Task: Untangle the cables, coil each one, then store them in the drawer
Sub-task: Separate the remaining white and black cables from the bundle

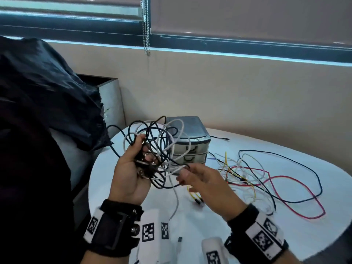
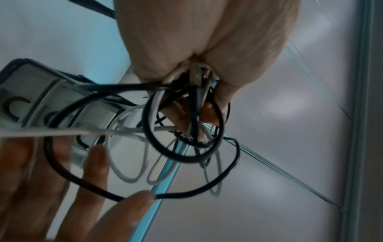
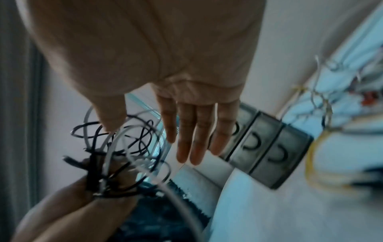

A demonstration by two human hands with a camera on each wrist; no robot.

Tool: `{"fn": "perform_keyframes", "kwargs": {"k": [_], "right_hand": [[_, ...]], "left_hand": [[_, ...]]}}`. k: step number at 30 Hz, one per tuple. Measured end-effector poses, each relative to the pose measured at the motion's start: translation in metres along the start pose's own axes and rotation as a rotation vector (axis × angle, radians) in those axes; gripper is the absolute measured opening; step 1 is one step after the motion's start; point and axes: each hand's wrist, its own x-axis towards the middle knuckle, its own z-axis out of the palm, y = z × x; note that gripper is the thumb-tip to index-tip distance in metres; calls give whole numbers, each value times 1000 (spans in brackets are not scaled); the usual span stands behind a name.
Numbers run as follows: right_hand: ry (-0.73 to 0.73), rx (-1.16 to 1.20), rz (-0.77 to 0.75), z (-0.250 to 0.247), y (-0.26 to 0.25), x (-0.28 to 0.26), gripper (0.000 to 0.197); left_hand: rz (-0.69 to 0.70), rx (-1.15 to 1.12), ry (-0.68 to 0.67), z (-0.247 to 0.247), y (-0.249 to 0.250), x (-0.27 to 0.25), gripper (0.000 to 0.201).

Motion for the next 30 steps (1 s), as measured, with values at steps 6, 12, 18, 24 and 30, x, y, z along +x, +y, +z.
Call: {"fn": "perform_keyframes", "kwargs": {"k": [6, 12, 18, 24, 30], "right_hand": [[-133, 191, 211, 24, 4, -10, 25], [182, -39, -125, -2, 1, -24, 27], [211, -13, -162, -9, -4, -38, 25], [204, -60, -198, -2, -10, -33, 27], [496, -72, -257, -16, -13, -26, 16]], "left_hand": [[-38, 0, -11, -4, -1, 1, 11], [-24, -7, 120, -13, 4, 2, 15], [-22, -8, 110, -6, 0, -7, 14], [-42, 46, -7, 9, -11, -21, 21], [-79, 42, -56, 14, -3, -30, 40]]}}
